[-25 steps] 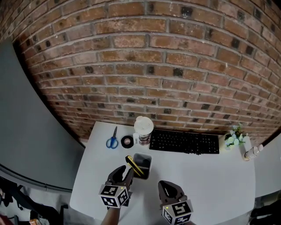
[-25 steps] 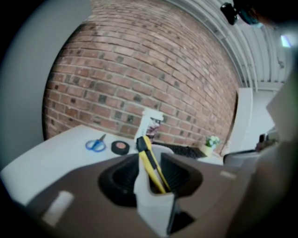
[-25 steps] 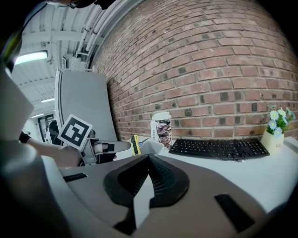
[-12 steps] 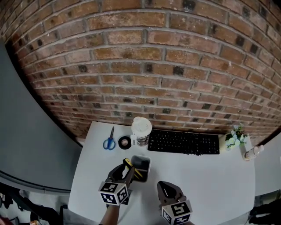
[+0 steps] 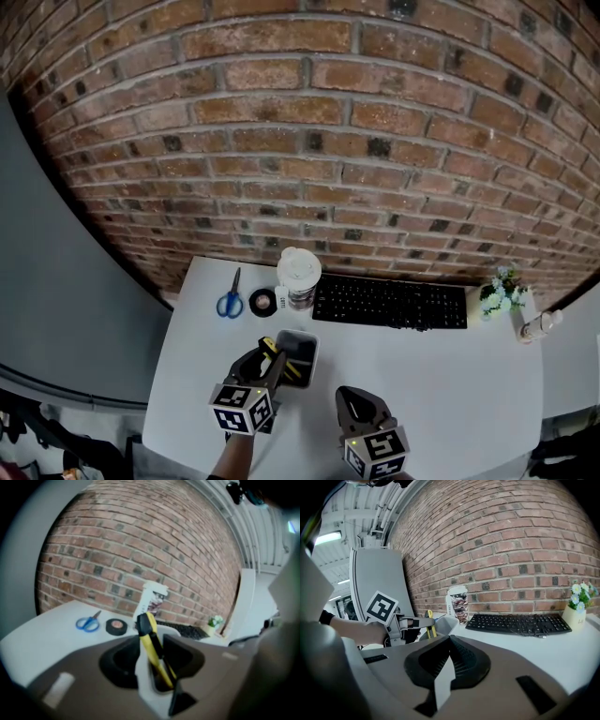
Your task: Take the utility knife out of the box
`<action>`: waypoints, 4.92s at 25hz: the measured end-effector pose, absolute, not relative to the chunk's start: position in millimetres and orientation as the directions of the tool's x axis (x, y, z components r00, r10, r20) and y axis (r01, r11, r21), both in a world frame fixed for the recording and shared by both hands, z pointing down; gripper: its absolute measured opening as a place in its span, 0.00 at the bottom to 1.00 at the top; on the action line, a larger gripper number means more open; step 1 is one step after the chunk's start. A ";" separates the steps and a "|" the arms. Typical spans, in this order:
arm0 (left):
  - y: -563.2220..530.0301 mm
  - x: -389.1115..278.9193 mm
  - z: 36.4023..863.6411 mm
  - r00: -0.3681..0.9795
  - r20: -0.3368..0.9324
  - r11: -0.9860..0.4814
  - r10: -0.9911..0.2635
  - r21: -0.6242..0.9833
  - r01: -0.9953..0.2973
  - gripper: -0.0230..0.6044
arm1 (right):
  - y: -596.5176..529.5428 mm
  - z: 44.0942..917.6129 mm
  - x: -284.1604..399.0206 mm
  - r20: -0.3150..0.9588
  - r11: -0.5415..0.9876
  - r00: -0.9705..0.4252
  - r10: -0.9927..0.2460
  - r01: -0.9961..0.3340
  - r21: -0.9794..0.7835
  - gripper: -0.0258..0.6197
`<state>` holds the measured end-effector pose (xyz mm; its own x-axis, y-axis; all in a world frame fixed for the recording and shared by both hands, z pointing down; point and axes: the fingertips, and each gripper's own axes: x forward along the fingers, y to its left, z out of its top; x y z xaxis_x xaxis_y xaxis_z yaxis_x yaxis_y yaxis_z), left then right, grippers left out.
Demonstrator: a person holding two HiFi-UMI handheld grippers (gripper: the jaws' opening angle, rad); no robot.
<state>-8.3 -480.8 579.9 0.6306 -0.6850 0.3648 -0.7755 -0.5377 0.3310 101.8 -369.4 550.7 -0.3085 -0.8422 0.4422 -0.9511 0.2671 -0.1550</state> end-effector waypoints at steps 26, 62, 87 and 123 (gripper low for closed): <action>-449.0 0.7 542.3 0.639 0.278 -0.576 -0.717 0.279 -0.768 0.17 | -348.7 533.2 92.8 0.420 0.292 -0.330 -0.846 -0.944 -0.154 0.05; -399.2 -103.5 447.4 0.527 0.119 -0.505 -0.842 0.174 -0.846 0.16 | -330.7 476.2 29.4 0.277 0.385 -0.401 -0.873 -0.916 -0.112 0.05; -321.7 -218.6 452.7 0.378 0.133 -0.351 -0.916 0.192 -0.917 0.16 | -295.6 448.5 -65.2 0.221 0.507 -0.506 -0.834 -0.860 -0.054 0.05; -194.3 -284.2 472.9 0.306 0.186 -0.272 -0.934 0.187 -0.944 0.16 | -197.9 439.4 -128.0 0.180 0.561 -0.553 -0.814 -0.828 -0.007 0.05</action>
